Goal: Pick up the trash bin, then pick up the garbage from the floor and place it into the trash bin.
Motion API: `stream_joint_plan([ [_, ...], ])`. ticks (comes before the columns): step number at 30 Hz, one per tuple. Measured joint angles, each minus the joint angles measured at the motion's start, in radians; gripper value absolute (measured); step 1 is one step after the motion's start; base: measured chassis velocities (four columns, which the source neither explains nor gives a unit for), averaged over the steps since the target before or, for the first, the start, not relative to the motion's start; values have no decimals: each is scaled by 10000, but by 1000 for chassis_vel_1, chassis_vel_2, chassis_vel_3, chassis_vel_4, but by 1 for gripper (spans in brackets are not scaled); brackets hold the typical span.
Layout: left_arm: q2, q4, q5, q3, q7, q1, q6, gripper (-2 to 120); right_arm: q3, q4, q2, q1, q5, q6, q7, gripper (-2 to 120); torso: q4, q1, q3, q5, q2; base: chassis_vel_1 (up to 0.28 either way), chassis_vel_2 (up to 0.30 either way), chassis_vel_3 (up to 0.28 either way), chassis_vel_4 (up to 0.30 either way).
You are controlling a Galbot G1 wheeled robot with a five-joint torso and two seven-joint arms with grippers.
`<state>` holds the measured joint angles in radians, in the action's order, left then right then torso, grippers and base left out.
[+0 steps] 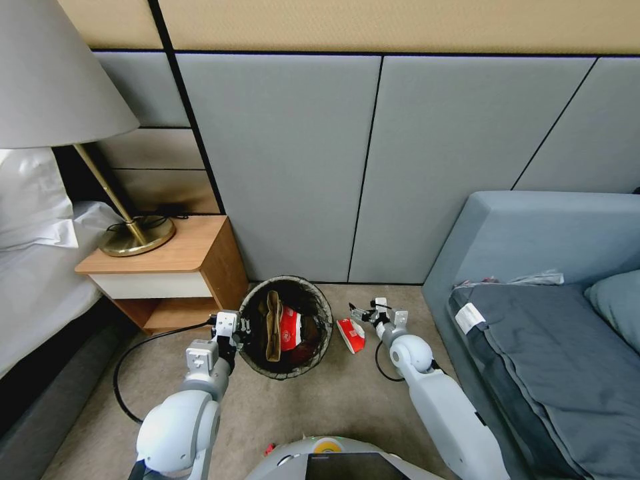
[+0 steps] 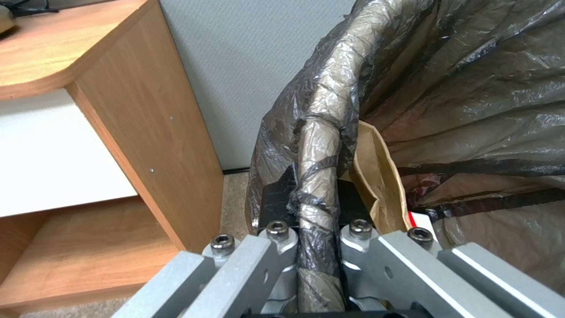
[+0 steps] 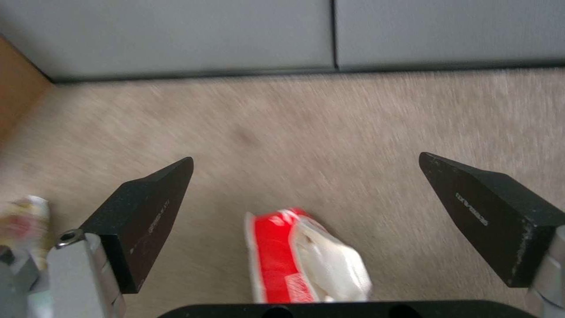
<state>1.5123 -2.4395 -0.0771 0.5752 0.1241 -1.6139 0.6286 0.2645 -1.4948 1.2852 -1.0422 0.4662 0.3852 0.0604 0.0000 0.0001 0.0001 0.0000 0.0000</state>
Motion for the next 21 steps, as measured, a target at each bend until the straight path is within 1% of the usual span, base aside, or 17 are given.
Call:
stream_joint_plan([
  [7,38,-40,-106,-28,4,-36,0,1,-69,852,153,270,-254,-169,-129,100,0,-1,0,0,0,0,0,0,0],
  [9,71,-42,-185,-90,8,-45,-4,1,-90,1293,232,423,-430,-292,-212,100,-1,-1,0,0,0,0,0,0,0],
  [11,82,-42,-211,-109,11,-46,-6,1,-94,1400,251,466,-474,-317,-229,100,-1,-1,0,0,0,0,0,0,0],
  [17,99,-29,-280,-163,18,-23,-9,1,-129,2235,413,767,-784,-496,-372,100,-1,0,0,-1,0,0,0,0,0],
  [19,99,-29,-280,-163,22,-22,-9,1,-128,2306,432,791,-796,-508,-377,100,-1,-1,0,-1,0,0,0,0,0],
  [21,91,-31,-280,-143,34,-27,-9,1,-130,2668,514,886,-890,-595,-409,100,0,-1,0,0,0,0,0,0,0],
])
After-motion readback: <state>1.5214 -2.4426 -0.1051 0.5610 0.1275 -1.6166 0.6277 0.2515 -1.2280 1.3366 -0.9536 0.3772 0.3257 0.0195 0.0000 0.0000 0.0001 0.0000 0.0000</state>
